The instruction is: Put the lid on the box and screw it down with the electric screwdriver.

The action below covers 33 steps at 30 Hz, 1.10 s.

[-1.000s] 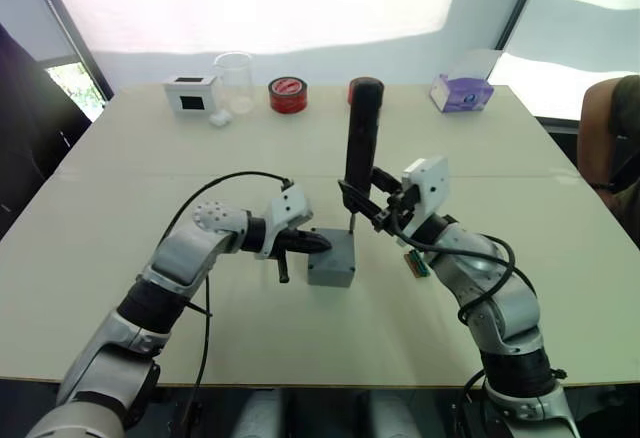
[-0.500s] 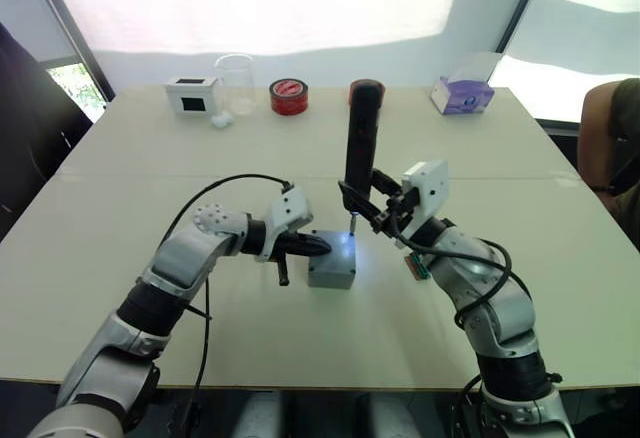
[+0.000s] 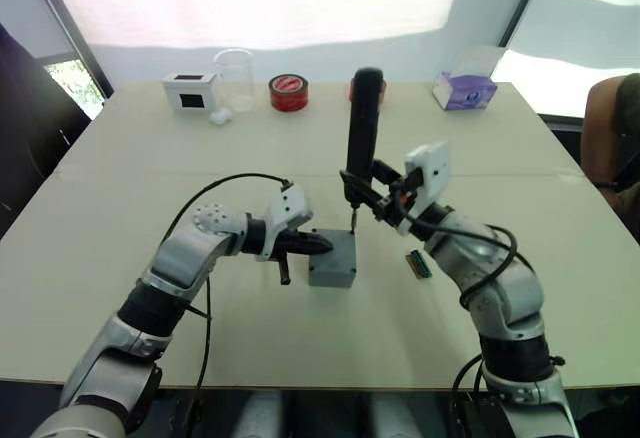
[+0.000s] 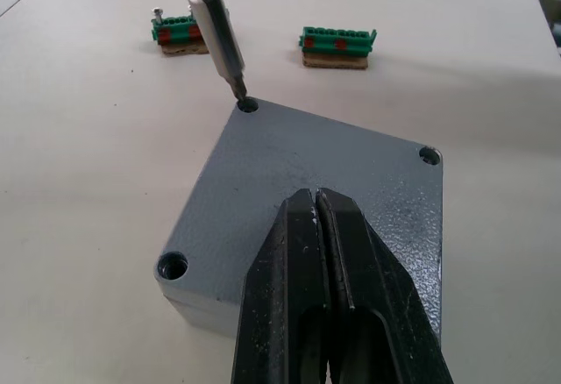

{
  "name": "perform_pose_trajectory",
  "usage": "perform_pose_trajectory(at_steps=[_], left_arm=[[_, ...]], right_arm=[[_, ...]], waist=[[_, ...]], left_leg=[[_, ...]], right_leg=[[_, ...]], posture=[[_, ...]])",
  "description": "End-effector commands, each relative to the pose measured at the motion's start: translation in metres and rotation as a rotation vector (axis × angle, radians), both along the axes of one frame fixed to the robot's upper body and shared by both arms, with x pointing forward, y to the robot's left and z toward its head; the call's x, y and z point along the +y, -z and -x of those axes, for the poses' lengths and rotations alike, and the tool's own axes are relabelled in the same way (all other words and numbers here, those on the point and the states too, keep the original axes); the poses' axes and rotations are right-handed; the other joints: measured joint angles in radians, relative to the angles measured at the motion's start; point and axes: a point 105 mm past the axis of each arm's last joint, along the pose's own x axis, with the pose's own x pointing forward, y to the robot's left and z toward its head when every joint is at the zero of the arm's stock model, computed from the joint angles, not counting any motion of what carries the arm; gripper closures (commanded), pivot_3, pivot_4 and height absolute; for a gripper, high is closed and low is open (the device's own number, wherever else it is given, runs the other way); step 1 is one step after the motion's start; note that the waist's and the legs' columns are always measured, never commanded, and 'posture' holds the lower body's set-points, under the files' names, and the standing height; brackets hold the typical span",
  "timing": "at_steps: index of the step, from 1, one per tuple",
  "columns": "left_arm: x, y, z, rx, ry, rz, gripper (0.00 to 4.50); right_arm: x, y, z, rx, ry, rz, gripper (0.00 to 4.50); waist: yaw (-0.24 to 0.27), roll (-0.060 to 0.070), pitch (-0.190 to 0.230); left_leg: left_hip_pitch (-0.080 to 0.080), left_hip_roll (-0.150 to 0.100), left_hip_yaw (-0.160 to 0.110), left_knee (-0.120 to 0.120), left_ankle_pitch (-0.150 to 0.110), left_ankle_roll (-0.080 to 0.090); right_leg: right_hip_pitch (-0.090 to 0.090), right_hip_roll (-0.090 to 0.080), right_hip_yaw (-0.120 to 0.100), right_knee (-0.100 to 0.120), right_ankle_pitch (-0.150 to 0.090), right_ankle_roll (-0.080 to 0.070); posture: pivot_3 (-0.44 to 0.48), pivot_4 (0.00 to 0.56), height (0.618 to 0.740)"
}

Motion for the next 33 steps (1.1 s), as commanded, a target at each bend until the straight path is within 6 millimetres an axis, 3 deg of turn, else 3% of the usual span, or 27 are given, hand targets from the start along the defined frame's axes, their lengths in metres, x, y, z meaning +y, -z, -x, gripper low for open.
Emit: perform_pose_trajectory(at_steps=[1,5,7,8,10,13,15,20,25,28,33], left_arm=[[0.005,0.008,0.000,0.056,-0.022,-0.005,4.50],[0.003,-0.014,-0.006,0.042,-0.056,0.103,4.50],[0.004,-0.038,-0.022,-0.140,-0.164,0.179,4.50],[0.006,-0.048,-0.023,-0.190,-0.176,0.180,4.50],[0.008,-0.055,-0.021,-0.216,-0.168,0.166,4.50],[0.003,-0.068,0.006,-0.028,0.033,0.209,4.50],[0.003,-0.069,0.016,-0.011,0.093,0.165,4.50],[0.002,-0.060,0.032,-0.054,0.193,0.026,4.50],[-0.002,-0.057,0.039,-0.069,0.241,0.013,4.50],[-0.007,-0.065,0.041,-0.031,0.236,0.091,4.50],[-0.006,-0.061,0.046,-0.020,0.226,0.086,4.50]], right_arm=[[-0.010,-0.054,0.009,-0.097,0.035,-0.017,2.71],[-0.017,-0.060,0.010,0.010,0.023,0.014,2.71],[-0.029,-0.058,0.009,0.101,0.042,0.026,2.71],[-0.050,-0.050,0.008,0.150,0.112,0.091,2.71],[-0.073,-0.043,0.009,0.199,0.195,0.168,2.71],[-0.127,-0.018,0.014,0.430,0.340,0.149,2.71],[-0.147,-0.001,0.023,0.543,0.360,0.152,2.71],[-0.171,0.036,0.048,0.753,0.323,0.189,2.71],[-0.198,0.065,0.061,0.929,0.378,0.157,2.71],[-0.206,0.074,0.061,0.970,0.429,0.169,2.71],[-0.216,0.085,0.066,1.043,0.469,0.223,2.71]], waist=[[0.002,0.001,0.000],[-0.002,0.002,0.001],[-0.001,0.003,0.005],[-0.001,0.002,0.006],[0.004,0.003,0.008],[0.015,0.003,0.009],[0.021,0.003,0.009],[0.011,0.008,0.012],[-0.004,0.010,0.014],[-0.002,0.010,0.014],[-0.002,0.010,0.015]], left_leg=[[-0.002,0.000,0.000,0.000,0.000,0.000],[-0.007,0.000,-0.001,-0.001,0.000,-0.001],[-0.010,0.000,0.000,0.000,0.001,0.000],[-0.010,0.000,0.000,0.000,0.001,0.000],[-0.010,0.000,0.000,0.000,0.001,0.000],[-0.013,-0.001,0.000,0.001,0.000,0.001],[-0.013,-0.001,0.000,0.001,0.000,0.002],[-0.013,-0.001,0.002,0.001,-0.001,0.003],[-0.011,0.000,0.004,0.002,0.000,0.003],[-0.011,0.000,0.004,0.003,0.000,0.003],[-0.011,0.001,0.004,0.003,0.000,0.003]], right_leg=[[-0.002,0.000,0.000,0.000,0.000,0.000],[-0.007,0.001,-0.001,0.000,0.000,0.000],[-0.009,0.001,-0.001,0.000,0.001,0.001],[-0.009,0.001,-0.001,0.000,0.001,0.001],[-0.009,0.001,-0.001,0.000,0.001,0.002],[-0.009,0.000,-0.002,-0.002,0.001,0.002],[-0.009,0.000,-0.002,-0.003,0.001,0.002],[-0.009,0.001,-0.001,-0.003,0.001,0.002],[-0.008,0.006,0.000,-0.002,0.001,0.002],[-0.008,0.006,0.000,-0.001,0.001,0.003],[-0.008,0.007,0.000,-0.001,0.001,0.003]], posture=[[0.000,0.150,0.740],[0.000,0.150,0.740],[0.000,0.150,0.740],[0.000,0.150,0.740],[0.000,0.150,0.740],[0.000,0.150,0.740],[0.000,0.150,0.740],[0.000,0.150,0.740],[0.000,0.150,0.740],[0.000,0.150,0.740],[0.000,0.150,0.740]])
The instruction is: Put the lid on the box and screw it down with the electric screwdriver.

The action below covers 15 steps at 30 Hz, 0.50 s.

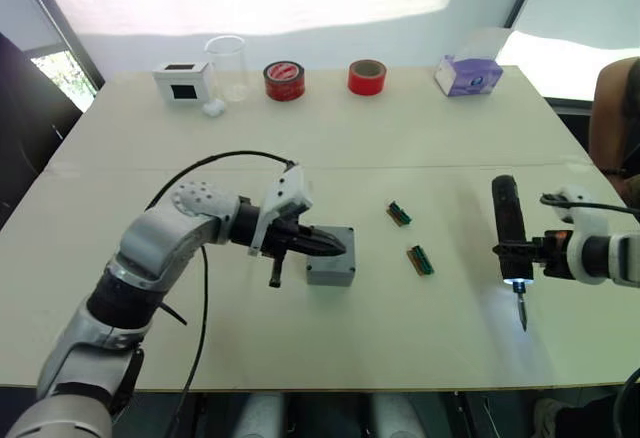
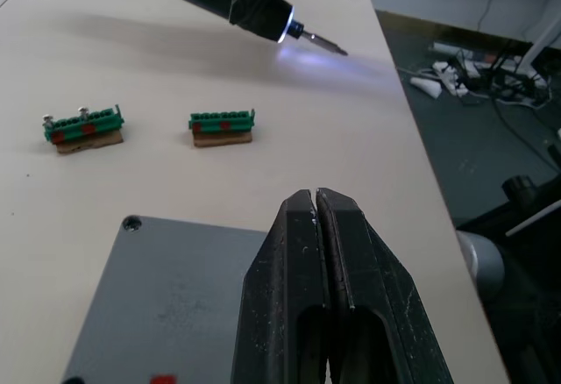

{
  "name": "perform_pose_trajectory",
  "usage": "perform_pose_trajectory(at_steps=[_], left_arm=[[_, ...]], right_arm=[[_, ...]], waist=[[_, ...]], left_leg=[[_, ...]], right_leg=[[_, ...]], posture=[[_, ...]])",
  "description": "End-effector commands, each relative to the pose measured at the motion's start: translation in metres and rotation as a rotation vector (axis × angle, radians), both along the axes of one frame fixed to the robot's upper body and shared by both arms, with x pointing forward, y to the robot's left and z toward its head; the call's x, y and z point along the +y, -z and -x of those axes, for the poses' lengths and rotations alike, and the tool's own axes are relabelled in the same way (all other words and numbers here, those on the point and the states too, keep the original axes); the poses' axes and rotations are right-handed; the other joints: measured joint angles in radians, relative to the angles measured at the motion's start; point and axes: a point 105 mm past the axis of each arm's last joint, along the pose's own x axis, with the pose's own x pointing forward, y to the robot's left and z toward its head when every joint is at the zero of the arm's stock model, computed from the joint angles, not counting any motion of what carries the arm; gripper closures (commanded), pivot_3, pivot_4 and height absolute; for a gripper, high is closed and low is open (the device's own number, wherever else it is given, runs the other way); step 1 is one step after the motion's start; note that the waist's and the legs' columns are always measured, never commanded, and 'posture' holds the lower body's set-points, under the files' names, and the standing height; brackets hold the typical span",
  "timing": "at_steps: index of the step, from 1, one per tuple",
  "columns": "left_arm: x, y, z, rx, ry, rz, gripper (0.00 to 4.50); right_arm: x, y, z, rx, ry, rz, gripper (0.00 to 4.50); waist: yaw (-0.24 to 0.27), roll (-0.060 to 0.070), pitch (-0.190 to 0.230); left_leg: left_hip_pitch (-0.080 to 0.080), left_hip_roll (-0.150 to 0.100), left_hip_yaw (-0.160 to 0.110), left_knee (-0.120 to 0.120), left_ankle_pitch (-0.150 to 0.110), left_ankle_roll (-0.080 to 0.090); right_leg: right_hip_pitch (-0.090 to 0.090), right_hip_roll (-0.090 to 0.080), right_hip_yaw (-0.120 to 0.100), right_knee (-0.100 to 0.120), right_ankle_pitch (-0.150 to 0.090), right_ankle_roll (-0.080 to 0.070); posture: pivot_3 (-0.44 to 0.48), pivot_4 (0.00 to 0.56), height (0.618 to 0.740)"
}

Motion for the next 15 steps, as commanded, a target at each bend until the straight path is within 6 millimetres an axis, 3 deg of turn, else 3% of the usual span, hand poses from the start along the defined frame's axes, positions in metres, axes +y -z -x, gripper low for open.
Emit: perform_pose_trajectory(at_steps=[1,9,10,15], left_arm=[[0.002,-0.005,0.004,-0.022,-0.005,0.014,4.50],[0.003,-0.006,0.011,0.007,-0.018,0.041,4.50],[0.004,-0.006,0.011,0.010,-0.027,0.043,4.50],[0.005,-0.006,0.008,0.010,-0.057,0.051,4.50]], right_arm=[[-0.010,-0.010,0.001,-0.011,0.012,0.059,2.71],[-0.015,0.011,0.005,0.064,-0.004,0.088,2.71],[-0.018,0.014,0.004,0.070,-0.002,0.095,1.69],[-0.031,0.022,0.002,0.075,-0.002,0.149,0.09]], waist=[[0.000,0.000,0.000],[0.003,-0.001,0.000],[0.003,-0.001,0.000],[0.005,-0.005,0.000]], left_leg=[[0.000,0.000,0.000,0.000,0.000,0.000],[0.000,0.000,0.000,0.002,0.000,0.000],[0.001,0.000,0.000,0.002,0.000,0.000],[0.002,0.000,-0.001,0.004,0.000,0.000]], right_leg=[[0.000,0.000,0.000,0.000,0.000,0.000],[0.002,0.000,0.000,0.000,0.000,0.001],[0.002,0.000,0.000,0.000,0.000,0.001],[0.005,0.001,-0.001,0.000,0.001,0.002]], posture=[[0.000,0.150,0.740],[0.000,0.150,0.740],[0.000,0.150,0.740],[0.000,0.150,0.740]])
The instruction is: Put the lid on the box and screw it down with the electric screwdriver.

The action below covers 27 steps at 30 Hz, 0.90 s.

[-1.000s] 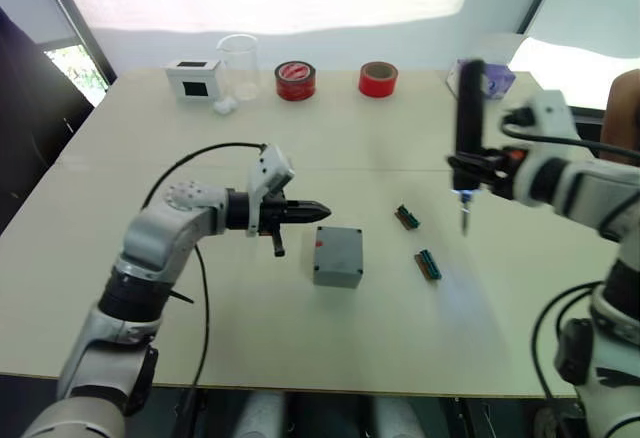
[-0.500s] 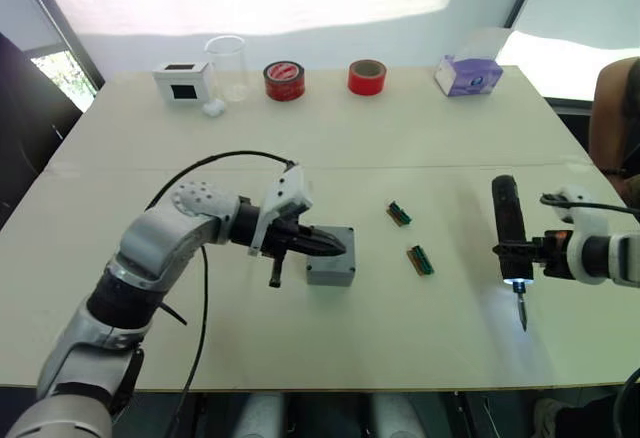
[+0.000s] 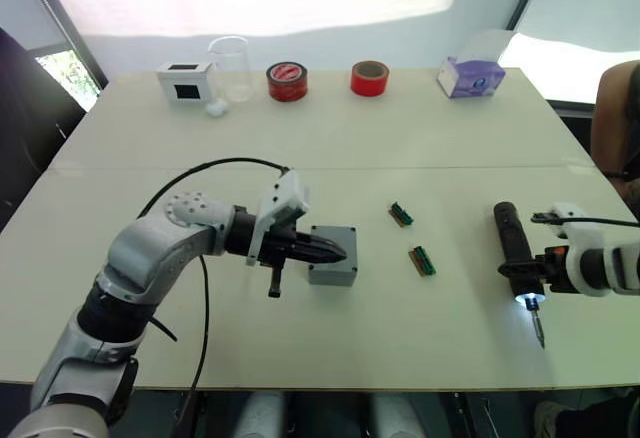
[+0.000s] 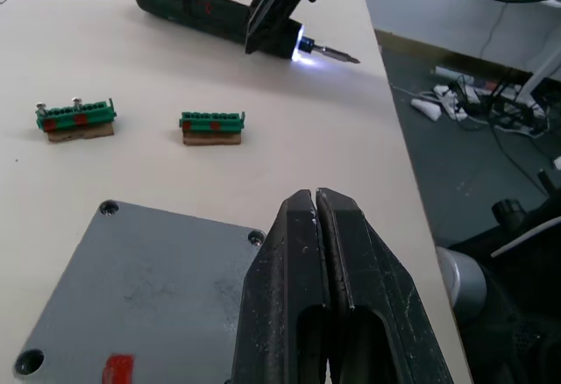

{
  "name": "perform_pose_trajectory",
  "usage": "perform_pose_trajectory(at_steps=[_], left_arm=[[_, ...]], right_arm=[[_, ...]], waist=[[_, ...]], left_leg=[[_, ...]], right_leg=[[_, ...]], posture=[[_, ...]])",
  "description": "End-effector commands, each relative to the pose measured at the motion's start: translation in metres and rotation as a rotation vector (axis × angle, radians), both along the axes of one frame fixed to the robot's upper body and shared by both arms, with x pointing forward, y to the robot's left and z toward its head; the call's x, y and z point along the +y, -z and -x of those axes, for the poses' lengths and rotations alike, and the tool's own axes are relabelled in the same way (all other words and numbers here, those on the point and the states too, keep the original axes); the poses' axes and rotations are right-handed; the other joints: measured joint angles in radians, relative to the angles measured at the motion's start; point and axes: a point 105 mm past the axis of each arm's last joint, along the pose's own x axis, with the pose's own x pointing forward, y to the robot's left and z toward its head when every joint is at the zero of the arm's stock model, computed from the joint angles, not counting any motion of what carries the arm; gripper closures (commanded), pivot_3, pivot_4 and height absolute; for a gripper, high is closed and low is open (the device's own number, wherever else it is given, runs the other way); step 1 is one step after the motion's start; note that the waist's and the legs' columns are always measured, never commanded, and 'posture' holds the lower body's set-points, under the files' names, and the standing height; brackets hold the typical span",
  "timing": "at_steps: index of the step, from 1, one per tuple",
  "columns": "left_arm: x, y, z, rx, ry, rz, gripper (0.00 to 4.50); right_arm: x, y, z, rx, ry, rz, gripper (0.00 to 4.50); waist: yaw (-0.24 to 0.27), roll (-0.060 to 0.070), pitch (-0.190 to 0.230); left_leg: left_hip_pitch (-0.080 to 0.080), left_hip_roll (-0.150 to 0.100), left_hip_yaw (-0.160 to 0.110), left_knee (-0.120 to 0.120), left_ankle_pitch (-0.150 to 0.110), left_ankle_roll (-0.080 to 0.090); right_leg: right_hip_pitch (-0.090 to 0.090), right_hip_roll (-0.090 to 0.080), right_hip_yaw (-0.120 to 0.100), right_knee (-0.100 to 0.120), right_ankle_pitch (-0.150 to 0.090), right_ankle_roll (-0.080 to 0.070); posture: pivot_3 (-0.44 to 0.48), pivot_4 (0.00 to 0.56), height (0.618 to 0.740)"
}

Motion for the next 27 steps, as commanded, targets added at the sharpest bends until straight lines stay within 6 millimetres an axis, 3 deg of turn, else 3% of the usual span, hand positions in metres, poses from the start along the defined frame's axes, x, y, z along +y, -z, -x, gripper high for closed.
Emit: perform_pose_trajectory(at_steps=[1,5,13,18,21,23,25,27], left_arm=[[0.001,-0.009,0.002,-0.037,-0.004,0.021,4.50],[0.002,-0.009,0.001,-0.028,-0.017,0.025,4.50],[0.016,-0.011,-0.016,-0.035,-0.096,0.018,4.50],[0.030,-0.017,-0.032,-0.052,-0.170,0.013,4.50],[0.043,-0.012,-0.047,-0.057,-0.252,-0.005,4.50],[0.050,-0.004,-0.054,-0.064,-0.295,-0.036,4.50],[0.061,0.019,-0.065,-0.079,-0.369,-0.129,4.50],[0.065,0.038,-0.062,-0.078,-0.365,-0.188,4.50]], right_arm=[[-0.015,0.006,0.002,0.018,0.033,0.058,0.09],[-0.016,-0.002,-0.002,-0.023,0.007,0.091,0.09],[-0.008,-0.066,-0.025,-0.265,-0.125,0.236,0.09],[0.017,-0.102,-0.030,-0.383,-0.262,0.269,0.09],[0.048,-0.123,-0.040,-0.549,-0.380,0.253,0.09],[0.072,-0.126,-0.039,-0.610,-0.495,0.207,0.09],[0.119,-0.112,-0.023,-0.652,-0.736,0.123,0.09],[0.146,-0.077,-0.015,-0.611,-0.854,0.152,0.09]], waist=[[0.002,-0.001,0.000],[0.002,-0.001,0.000],[-0.001,0.003,0.002],[-0.001,0.002,0.002],[-0.002,0.003,0.002],[-0.002,0.003,0.002],[-0.001,0.002,0.003],[-0.001,0.002,0.003]], left_leg=[[0.000,0.000,0.000,0.001,0.000,0.000],[0.000,0.000,-0.001,0.008,-0.003,0.005],[0.000,0.000,0.000,0.008,-0.003,0.005],[-0.001,0.000,0.000,0.008,-0.003,0.005],[-0.001,0.000,0.000,0.008,-0.003,0.005],[-0.001,0.000,0.000,0.008,-0.003,0.005],[-0.001,0.000,0.000,0.008,-0.003,0.005],[-0.001,0.000,-0.001,0.007,-0.003,0.005]], right_leg=[[0.001,0.000,0.000,0.000,0.000,0.001],[0.005,0.000,-0.001,0.000,0.001,0.001],[0.003,-0.001,0.000,0.000,0.001,0.002],[0.003,-0.001,0.000,0.000,0.001,0.002],[0.003,-0.001,0.000,0.000,0.001,0.002],[0.003,-0.001,0.000,0.000,0.001,0.002],[0.002,-0.001,0.000,0.000,0.001,0.002],[0.002,-0.001,0.000,0.000,0.001,0.002]], posture=[[0.000,0.150,0.740],[0.000,0.150,0.740],[0.000,0.150,0.740],[0.000,0.150,0.740],[0.000,0.150,0.740],[0.000,0.150,0.740],[0.000,0.150,0.740],[0.000,0.150,0.740]])
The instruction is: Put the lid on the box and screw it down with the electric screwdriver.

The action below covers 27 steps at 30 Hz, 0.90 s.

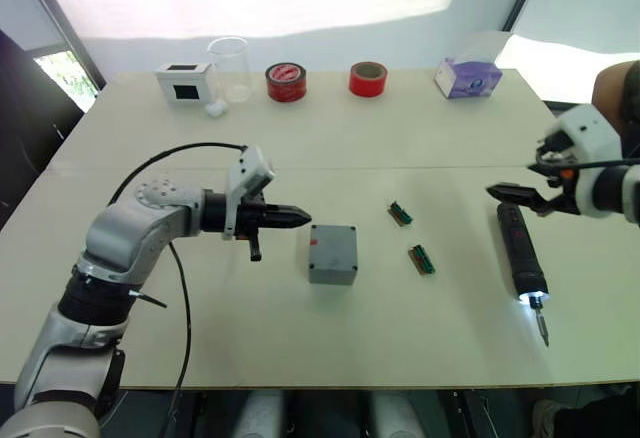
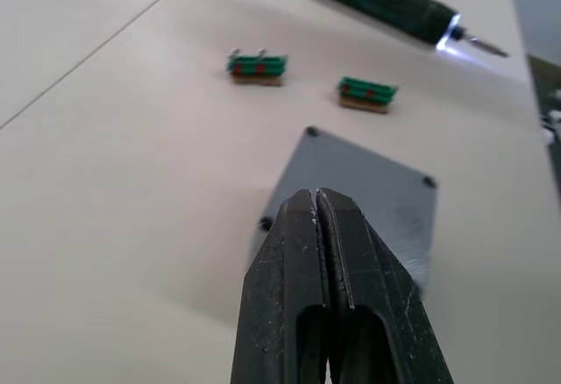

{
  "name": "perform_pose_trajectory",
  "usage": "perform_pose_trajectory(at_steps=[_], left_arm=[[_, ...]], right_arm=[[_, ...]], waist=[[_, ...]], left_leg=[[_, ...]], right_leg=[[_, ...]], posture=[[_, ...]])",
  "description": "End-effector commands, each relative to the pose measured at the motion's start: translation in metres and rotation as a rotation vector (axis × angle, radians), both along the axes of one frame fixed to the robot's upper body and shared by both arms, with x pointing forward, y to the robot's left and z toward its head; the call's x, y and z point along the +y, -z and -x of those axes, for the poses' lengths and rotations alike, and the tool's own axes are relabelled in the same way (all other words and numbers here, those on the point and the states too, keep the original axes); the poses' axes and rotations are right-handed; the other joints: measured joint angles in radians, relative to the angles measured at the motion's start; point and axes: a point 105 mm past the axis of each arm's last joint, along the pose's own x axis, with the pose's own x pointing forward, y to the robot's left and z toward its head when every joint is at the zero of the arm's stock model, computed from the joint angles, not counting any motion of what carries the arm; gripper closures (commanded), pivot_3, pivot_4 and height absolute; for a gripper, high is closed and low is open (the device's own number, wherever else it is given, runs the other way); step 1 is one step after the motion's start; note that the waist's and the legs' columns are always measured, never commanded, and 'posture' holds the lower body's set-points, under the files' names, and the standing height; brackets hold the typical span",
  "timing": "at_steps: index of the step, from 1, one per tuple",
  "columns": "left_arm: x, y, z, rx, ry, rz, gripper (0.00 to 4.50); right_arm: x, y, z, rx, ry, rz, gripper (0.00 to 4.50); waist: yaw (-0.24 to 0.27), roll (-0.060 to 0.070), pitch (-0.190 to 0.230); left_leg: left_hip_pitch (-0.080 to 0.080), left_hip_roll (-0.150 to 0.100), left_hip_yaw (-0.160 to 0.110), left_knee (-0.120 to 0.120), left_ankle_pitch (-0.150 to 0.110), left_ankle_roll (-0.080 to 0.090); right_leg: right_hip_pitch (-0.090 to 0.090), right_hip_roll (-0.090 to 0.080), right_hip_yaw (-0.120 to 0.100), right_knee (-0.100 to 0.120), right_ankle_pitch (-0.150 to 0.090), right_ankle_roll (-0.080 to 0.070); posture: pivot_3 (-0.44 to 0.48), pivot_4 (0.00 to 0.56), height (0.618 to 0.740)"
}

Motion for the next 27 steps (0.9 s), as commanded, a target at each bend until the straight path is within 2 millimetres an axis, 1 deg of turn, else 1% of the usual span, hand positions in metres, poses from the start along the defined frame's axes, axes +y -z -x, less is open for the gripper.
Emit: perform_pose_trajectory(at_steps=[1,3,6,8,11,14,16,19,22,27], left_arm=[[0.006,0.024,0.003,-0.007,-0.005,-0.085,4.50],[0.005,0.030,0.005,-0.012,0.001,-0.119,4.50],[0.004,0.040,0.003,-0.039,-0.010,-0.182,4.50],[-0.001,0.044,0.003,-0.045,0.012,-0.194,4.50],[-0.014,0.046,0.003,-0.054,0.039,-0.181,4.50],[-0.025,0.045,0.001,-0.065,0.065,-0.175,4.50],[-0.030,0.045,0.000,-0.076,0.085,-0.179,4.50],[-0.036,0.044,-0.002,-0.083,0.098,-0.175,4.50],[-0.052,0.043,-0.011,-0.107,0.145,-0.179,4.50],[-0.068,0.039,-0.020,-0.129,0.172,-0.152,4.50]], right_arm=[[0.051,0.038,0.015,-0.028,-0.208,0.112,0.09],[0.067,0.052,0.027,-0.015,-0.298,0.112,0.09],[0.086,0.062,0.042,0.037,-0.379,0.038,0.09],[0.094,0.066,0.044,0.039,-0.394,0.021,0.09],[0.104,0.078,0.048,0.103,-0.426,-0.004,0.09],[0.108,0.090,0.054,0.174,-0.457,-0.005,0.09],[0.110,0.095,0.057,0.192,-0.472,0.010,0.09],[0.110,0.097,0.054,0.190,-0.466,0.030,0.09],[0.114,0.097,0.050,0.178,-0.456,0.041,0.09],[0.122,0.098,0.057,0.206,-0.479,0.006,0.09]], waist=[[0.000,0.000,0.000],[0.004,0.000,0.001],[0.019,-0.001,0.001],[0.023,-0.001,0.001],[0.024,-0.001,0.001],[0.023,-0.001,0.001],[0.022,-0.001,0.001],[0.021,-0.001,0.001],[0.023,-0.001,0.001],[0.022,-0.001,0.001]], left_leg=[[0.000,0.000,0.000,0.000,0.000,0.000],[-0.002,-0.001,0.000,0.001,0.000,0.000],[-0.004,-0.002,0.001,0.003,0.000,0.000],[-0.004,-0.002,0.001,0.004,0.000,0.000],[-0.003,-0.002,0.000,0.004,0.000,0.000],[-0.003,-0.002,0.000,0.004,0.000,0.000],[-0.003,-0.002,0.000,0.004,0.000,0.000],[-0.003,-0.002,0.000,0.004,0.000,0.000],[-0.003,-0.002,0.001,0.004,0.000,0.000],[-0.003,-0.002,0.001,0.004,0.000,0.000]], right_leg=[[0.000,0.000,0.000,0.000,0.000,0.000],[-0.002,-0.001,0.001,0.001,0.000,0.000],[-0.003,-0.002,0.001,0.001,0.001,0.002],[-0.003,-0.002,0.001,0.001,0.001,0.002],[-0.002,-0.003,0.001,0.001,0.001,0.002],[-0.002,-0.003,0.001,0.001,0.001,0.002],[-0.002,-0.002,0.001,0.001,0.001,0.002],[-0.002,-0.002,0.001,0.001,0.001,0.002],[-0.002,-0.001,0.001,0.002,0.002,0.002],[-0.001,-0.002,0.000,0.002,0.002,0.002]], posture=[[0.000,0.150,0.740],[0.000,0.150,0.740],[0.000,0.150,0.740],[0.000,0.150,0.740],[0.000,0.150,0.740],[0.000,0.150,0.740],[0.000,0.150,0.740],[0.000,0.150,0.740],[0.000,0.150,0.740],[0.000,0.150,0.740]])
